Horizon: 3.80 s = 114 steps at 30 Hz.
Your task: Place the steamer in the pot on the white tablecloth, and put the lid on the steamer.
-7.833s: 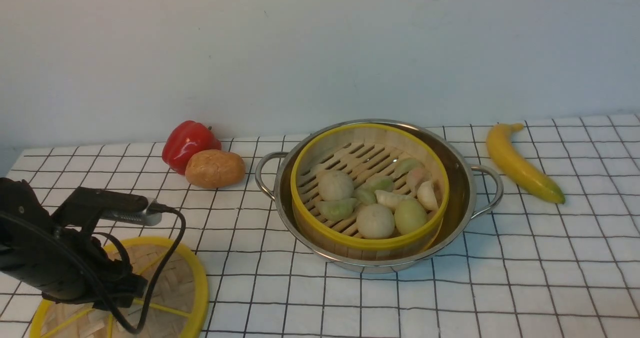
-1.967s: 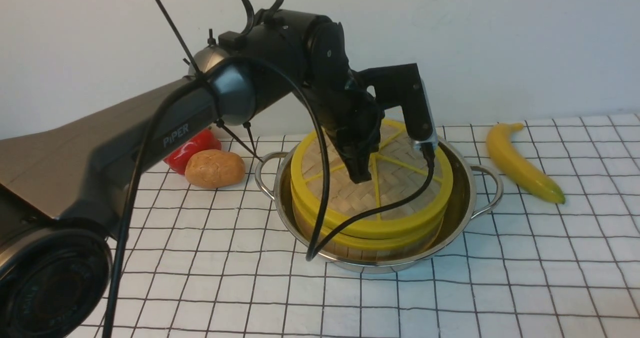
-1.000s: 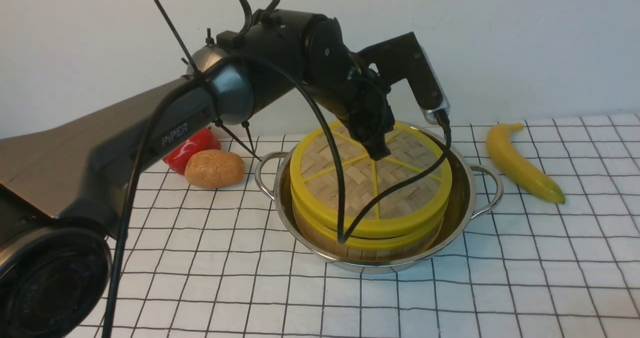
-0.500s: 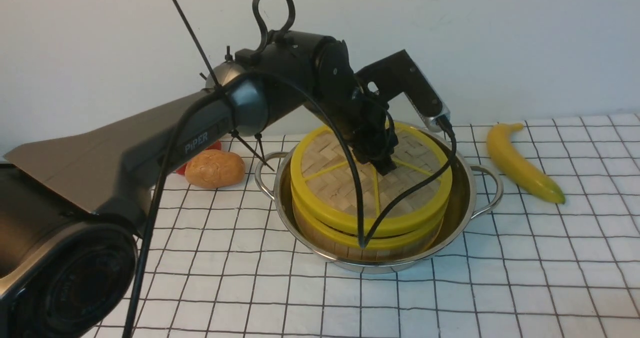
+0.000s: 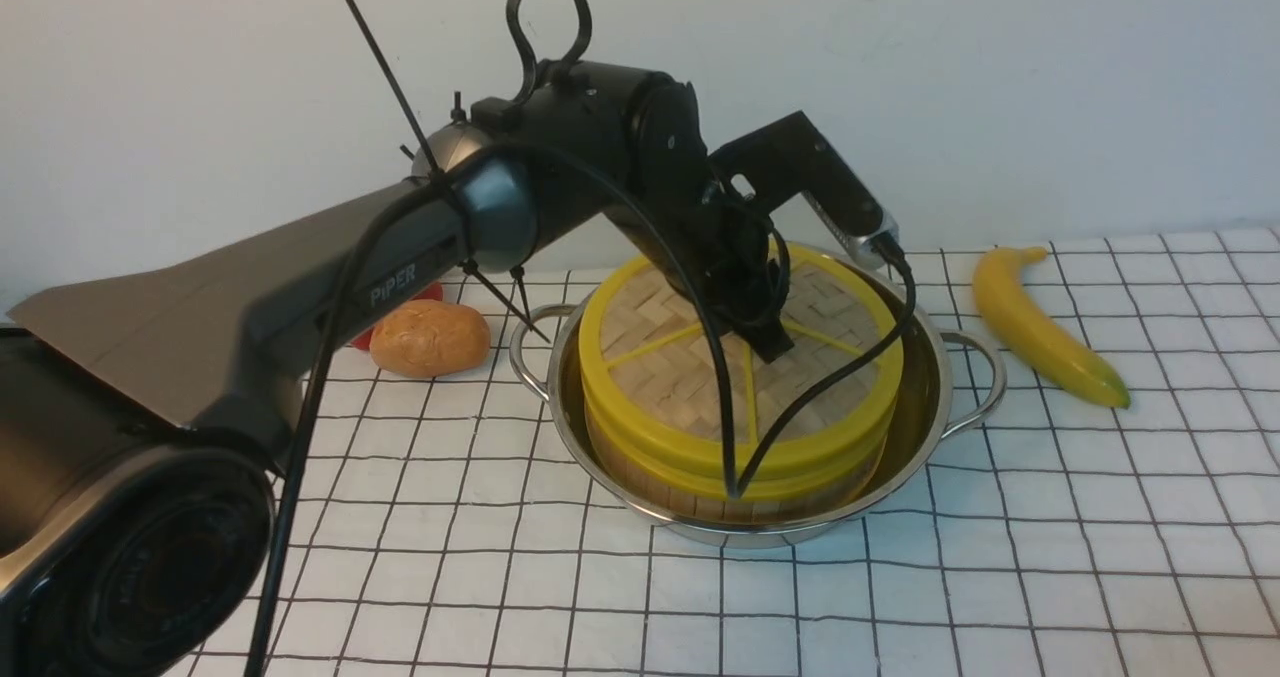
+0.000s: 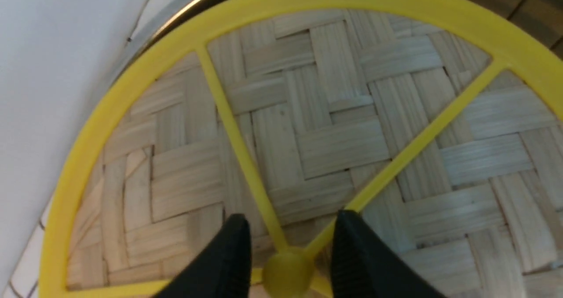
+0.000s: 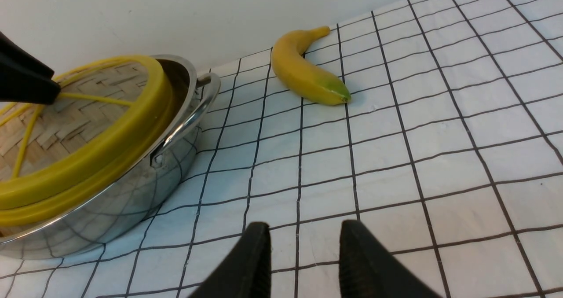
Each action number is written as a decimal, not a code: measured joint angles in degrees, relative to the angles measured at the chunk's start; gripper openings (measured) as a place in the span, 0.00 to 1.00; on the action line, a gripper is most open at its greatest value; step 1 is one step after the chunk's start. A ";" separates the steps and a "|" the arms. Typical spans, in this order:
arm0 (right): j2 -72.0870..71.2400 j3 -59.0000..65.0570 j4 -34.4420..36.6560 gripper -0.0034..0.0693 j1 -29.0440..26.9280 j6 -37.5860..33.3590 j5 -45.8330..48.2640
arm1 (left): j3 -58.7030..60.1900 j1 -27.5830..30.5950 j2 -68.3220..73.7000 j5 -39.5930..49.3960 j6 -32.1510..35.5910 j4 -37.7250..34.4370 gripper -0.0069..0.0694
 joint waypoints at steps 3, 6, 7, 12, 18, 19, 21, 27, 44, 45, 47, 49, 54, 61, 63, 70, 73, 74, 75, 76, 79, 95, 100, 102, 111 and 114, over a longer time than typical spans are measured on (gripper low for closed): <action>0.00 0.00 0.00 0.38 0.00 0.00 0.00 | 0.00 -0.06 0.00 0.59 0.00 0.06 0.25; 0.00 0.00 0.00 0.38 0.00 -0.14 0.00 | -0.10 -0.06 0.00 0.93 0.00 0.00 0.25; 0.00 0.00 0.00 0.38 0.00 -0.14 0.00 | -0.10 -0.06 0.00 0.98 0.00 0.00 0.25; 0.00 0.00 0.00 0.38 0.00 -0.14 0.00 | -0.22 -0.06 0.00 1.26 0.00 0.00 0.25; 0.00 0.00 0.00 0.38 0.00 -0.14 0.00 | -0.40 -0.10 0.00 1.63 0.39 0.00 0.25; 0.00 0.00 0.00 0.38 0.00 -0.14 0.00 | -0.46 -0.16 0.00 1.67 0.88 0.05 0.25; 0.00 0.00 0.00 0.38 0.00 -0.14 0.00 | -0.46 -0.28 0.00 1.86 1.69 0.05 0.25; 0.00 0.00 0.00 0.38 0.00 -0.14 0.00 | -0.50 -1.17 0.00 2.80 2.55 0.66 0.25; 0.00 0.00 0.00 0.38 0.00 0.02 0.00 | -0.50 -0.87 0.00 2.58 2.14 0.91 0.25; 0.00 0.00 0.00 0.38 0.00 0.02 0.00 | -0.50 -0.80 0.00 2.53 2.07 0.79 0.25; 0.00 0.00 0.00 0.38 0.00 0.02 0.00 | -0.50 -0.62 0.00 2.53 1.76 0.36 0.25; 0.00 0.00 0.00 0.38 0.00 0.02 0.00 | -0.50 -0.55 0.00 2.53 1.71 0.14 0.25; 0.00 0.00 0.00 0.38 0.00 0.02 0.00 | -0.50 -0.40 0.00 2.62 1.64 -0.19 0.27; 0.00 0.00 0.00 0.38 0.00 0.02 0.06 | -0.50 -0.36 -0.23 4.32 2.24 -0.13 0.59; 0.00 0.00 0.00 0.38 0.00 0.02 0.06 | -0.50 -0.28 -0.66 5.28 2.24 0.01 0.68; 0.00 0.00 0.00 0.38 0.00 0.02 0.12 | -0.13 -0.20 -4.67 4.94 1.30 1.26 0.98; 0.00 0.00 0.00 0.38 0.00 0.02 0.12 | -0.13 -0.15 -7.63 4.79 -0.13 2.08 0.98; 0.00 0.00 0.00 0.38 0.00 0.02 0.12 | -0.13 -0.15 -8.59 4.79 -0.89 2.60 0.96; 0.00 0.00 0.00 0.38 0.00 0.02 0.12 | -0.13 -0.15 -10.15 4.91 -2.17 3.49 0.94; 0.00 0.00 0.00 0.38 0.00 0.02 0.12 | -0.13 -0.15 -11.28 5.08 -3.13 4.22 0.92; 0.00 0.00 0.00 0.38 0.00 0.02 0.12 | -0.13 -0.10 -16.07 5.73 -8.24 7.24 0.81; 0.00 0.00 0.00 0.38 0.00 -0.02 0.12 | -0.08 0.75 -24.59 5.76 -18.29 9.78 0.28; 0.00 0.00 0.00 0.38 0.00 -0.02 0.12 | 4.83 4.25 -29.51 6.29 -23.65 10.13 0.21; 0.00 0.00 0.00 0.38 0.00 -0.02 0.12 | 7.38 5.12 -32.07 5.47 -23.92 10.13 0.21; 0.00 0.00 0.00 0.38 0.00 -0.02 0.12 | 44.46 18.87 -66.22 -12.76 -24.40 8.83 0.20; 0.00 0.00 0.00 0.38 0.00 -0.02 0.12 | 57.65 22.98 -77.87 -16.55 -24.93 8.36 0.21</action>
